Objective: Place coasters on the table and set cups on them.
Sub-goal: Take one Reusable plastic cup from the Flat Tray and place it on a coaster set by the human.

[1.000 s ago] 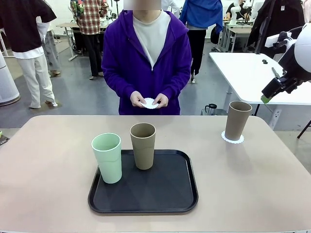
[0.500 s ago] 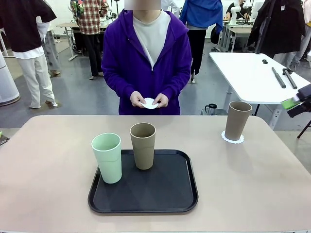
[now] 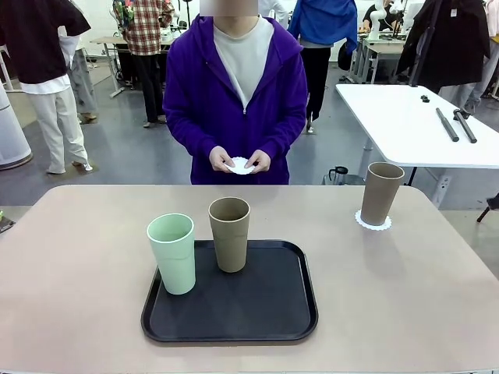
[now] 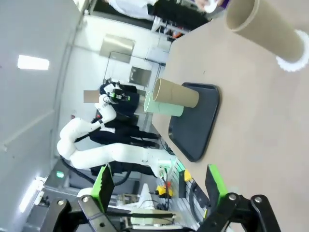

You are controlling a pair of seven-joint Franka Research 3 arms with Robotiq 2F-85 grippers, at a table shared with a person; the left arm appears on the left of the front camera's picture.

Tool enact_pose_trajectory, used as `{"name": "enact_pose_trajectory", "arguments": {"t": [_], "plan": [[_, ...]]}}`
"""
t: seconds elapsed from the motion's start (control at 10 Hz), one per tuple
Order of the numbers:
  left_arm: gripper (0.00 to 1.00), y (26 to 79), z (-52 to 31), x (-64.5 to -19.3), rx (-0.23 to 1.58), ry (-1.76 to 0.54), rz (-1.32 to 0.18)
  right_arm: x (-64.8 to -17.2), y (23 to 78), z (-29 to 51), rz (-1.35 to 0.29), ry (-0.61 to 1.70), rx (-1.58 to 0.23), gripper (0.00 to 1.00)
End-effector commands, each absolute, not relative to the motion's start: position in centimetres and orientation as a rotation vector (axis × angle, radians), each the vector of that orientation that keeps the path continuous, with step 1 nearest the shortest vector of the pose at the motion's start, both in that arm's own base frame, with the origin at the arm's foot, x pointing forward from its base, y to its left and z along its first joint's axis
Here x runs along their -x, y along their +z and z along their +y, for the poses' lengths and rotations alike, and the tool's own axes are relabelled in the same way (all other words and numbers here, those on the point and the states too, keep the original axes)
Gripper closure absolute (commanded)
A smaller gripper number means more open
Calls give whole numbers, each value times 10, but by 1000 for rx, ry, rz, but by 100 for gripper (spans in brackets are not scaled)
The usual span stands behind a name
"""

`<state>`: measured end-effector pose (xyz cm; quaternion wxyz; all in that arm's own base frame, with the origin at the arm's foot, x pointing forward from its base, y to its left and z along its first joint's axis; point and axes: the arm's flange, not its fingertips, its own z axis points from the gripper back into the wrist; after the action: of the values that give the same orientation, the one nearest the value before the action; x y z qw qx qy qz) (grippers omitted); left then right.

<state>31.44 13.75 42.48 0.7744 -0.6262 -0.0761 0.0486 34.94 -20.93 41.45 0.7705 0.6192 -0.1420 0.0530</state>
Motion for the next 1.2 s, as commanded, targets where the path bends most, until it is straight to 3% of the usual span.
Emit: {"name": "enact_pose_trajectory", "arguments": {"t": [0.0, 1.1], "plan": [[0, 426, 137, -315, 1366, 104, -177, -334, 407, -222, -343, 66, -1365, 0], [0, 426, 137, -315, 1366, 104, -177, -321, 400, -240, -340, 11, -1363, 0]]}}
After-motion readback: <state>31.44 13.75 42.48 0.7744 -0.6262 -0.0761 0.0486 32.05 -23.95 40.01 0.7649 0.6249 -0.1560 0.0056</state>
